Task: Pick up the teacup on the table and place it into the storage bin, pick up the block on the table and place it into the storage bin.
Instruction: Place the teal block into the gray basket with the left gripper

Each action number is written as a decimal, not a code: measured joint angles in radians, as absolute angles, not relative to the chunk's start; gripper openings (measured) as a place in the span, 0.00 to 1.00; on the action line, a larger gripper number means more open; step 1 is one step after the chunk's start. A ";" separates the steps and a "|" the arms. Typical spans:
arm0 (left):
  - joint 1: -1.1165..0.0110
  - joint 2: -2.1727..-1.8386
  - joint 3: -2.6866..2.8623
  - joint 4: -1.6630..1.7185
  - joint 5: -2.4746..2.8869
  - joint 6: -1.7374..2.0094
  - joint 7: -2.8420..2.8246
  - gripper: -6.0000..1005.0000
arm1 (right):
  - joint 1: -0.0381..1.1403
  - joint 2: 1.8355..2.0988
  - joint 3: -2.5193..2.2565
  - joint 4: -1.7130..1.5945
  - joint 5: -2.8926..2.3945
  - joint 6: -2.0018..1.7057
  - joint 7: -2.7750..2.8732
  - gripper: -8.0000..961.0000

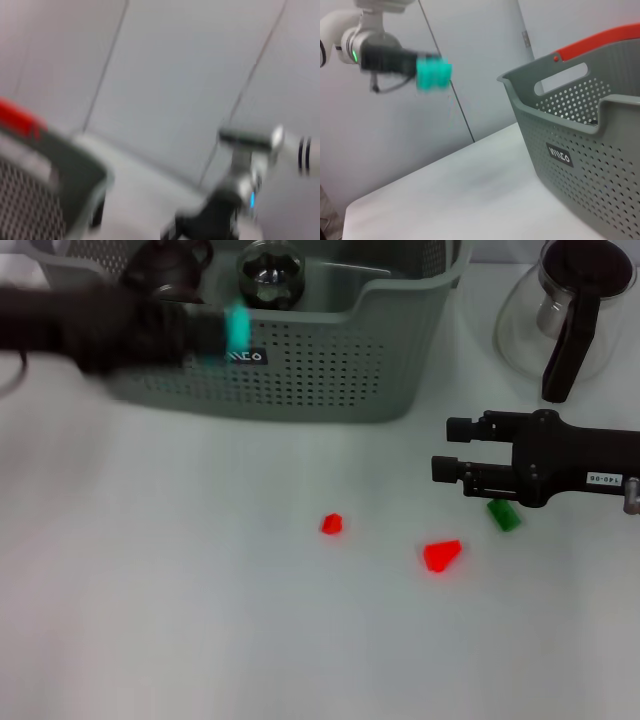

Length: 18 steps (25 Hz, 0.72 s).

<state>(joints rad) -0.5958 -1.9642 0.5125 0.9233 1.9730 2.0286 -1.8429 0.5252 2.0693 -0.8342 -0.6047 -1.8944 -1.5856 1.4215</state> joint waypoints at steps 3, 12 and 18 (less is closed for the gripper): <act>-0.621 -1.949 0.454 0.906 1.890 1.993 -1.940 0.33 | 0.525 2.070 -0.836 -0.605 -1.895 -1.586 1.422 0.70; -0.799 -1.880 0.545 0.910 1.931 1.665 -2.225 0.33 | 0.527 2.073 -0.837 -0.602 -1.895 -1.586 1.417 0.70; -0.911 -1.872 0.755 0.903 2.219 1.416 -2.345 0.33 | 0.526 2.082 -0.832 -0.603 -1.894 -1.580 1.416 0.70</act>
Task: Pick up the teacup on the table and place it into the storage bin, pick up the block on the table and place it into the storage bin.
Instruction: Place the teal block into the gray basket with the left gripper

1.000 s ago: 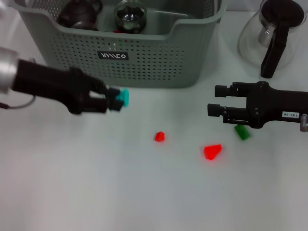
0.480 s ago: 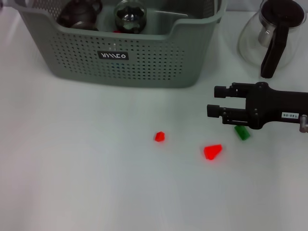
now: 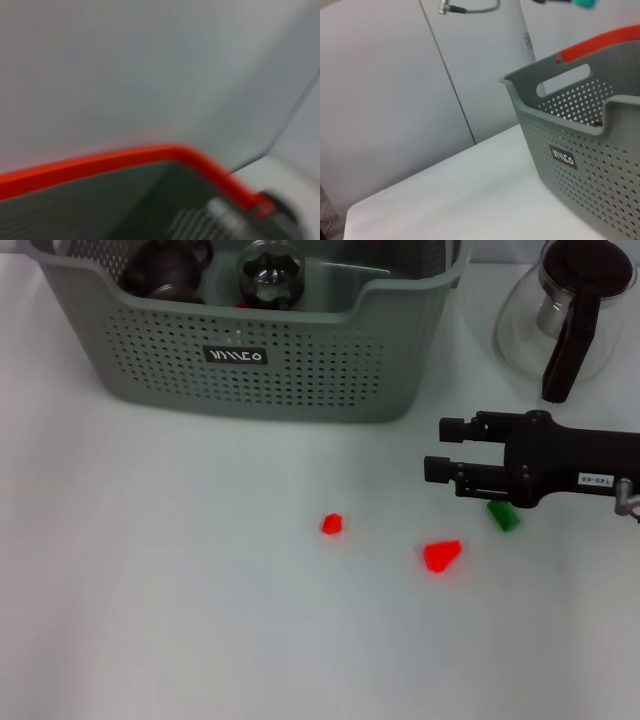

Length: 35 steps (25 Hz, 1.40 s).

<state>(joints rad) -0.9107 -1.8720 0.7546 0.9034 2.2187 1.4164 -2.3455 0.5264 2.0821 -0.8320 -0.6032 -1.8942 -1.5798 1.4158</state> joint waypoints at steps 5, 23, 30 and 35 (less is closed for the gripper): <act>-0.952 -1.932 0.895 0.897 2.457 1.229 -2.371 0.33 | 0.531 2.085 -0.831 -0.602 -1.894 -1.577 1.414 0.70; -1.018 -2.060 0.954 0.822 2.655 0.964 -2.405 0.37 | 0.525 2.086 -0.830 -0.597 -1.893 -1.577 1.414 0.70; -0.939 -2.034 0.888 0.899 2.419 1.080 -2.340 0.65 | 0.523 2.085 -0.830 -0.597 -1.893 -1.577 1.414 0.70; -0.886 -1.991 0.820 0.899 2.234 1.179 -2.292 0.92 | 0.525 2.085 -0.830 -0.597 -1.892 -1.577 1.414 0.70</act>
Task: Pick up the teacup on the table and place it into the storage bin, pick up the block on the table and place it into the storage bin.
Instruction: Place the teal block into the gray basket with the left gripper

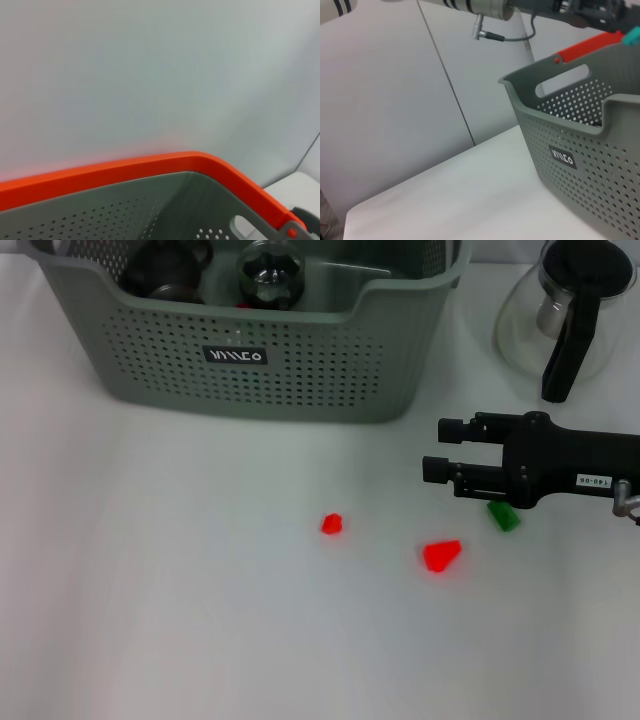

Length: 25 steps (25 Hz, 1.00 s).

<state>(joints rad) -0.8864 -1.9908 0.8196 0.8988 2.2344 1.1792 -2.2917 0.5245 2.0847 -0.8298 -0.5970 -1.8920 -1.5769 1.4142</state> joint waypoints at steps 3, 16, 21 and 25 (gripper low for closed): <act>-0.868 -1.981 0.815 0.898 2.212 1.186 -2.291 0.91 | 0.528 2.085 -0.830 -0.596 -1.893 -1.577 1.414 0.70; -0.858 -1.986 0.822 0.901 2.218 1.176 -2.276 0.60 | 0.529 2.085 -0.830 -0.596 -1.892 -1.580 1.414 0.70; -0.857 -1.988 0.822 0.902 2.218 1.176 -2.266 0.50 | 0.528 2.085 -0.830 -0.597 -1.892 -1.578 1.414 0.70; -0.857 -1.989 0.822 0.903 2.218 1.176 -2.264 0.35 | 0.525 2.085 -0.830 -0.599 -1.892 -1.581 1.414 0.70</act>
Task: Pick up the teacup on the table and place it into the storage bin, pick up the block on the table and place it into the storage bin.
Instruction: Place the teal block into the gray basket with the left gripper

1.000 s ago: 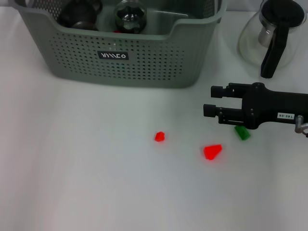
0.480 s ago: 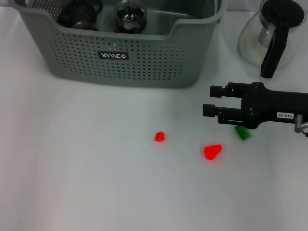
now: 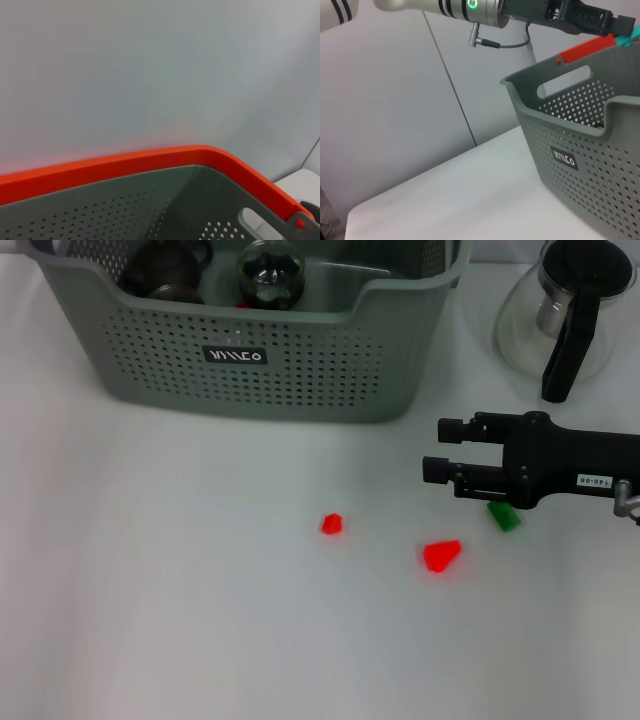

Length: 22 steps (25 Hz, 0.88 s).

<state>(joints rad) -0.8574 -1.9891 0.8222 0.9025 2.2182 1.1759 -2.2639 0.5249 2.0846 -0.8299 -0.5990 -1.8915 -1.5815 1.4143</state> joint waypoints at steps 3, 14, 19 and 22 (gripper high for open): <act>-0.857 -1.989 0.822 0.903 2.218 1.181 -2.262 0.27 | 0.525 2.085 -0.830 -0.600 -1.891 -1.582 1.414 0.70; -0.856 -1.992 0.822 0.916 2.216 1.187 -2.255 0.43 | 0.526 2.085 -0.830 -0.601 -1.890 -1.584 1.416 0.70; -0.856 -1.992 0.823 0.916 2.216 1.191 -2.253 0.57 | 0.528 2.085 -0.830 -0.602 -1.890 -1.585 1.418 0.70; -0.855 -1.992 0.824 0.916 2.219 1.191 -2.253 0.63 | 0.530 2.085 -0.830 -0.602 -1.891 -1.585 1.421 0.70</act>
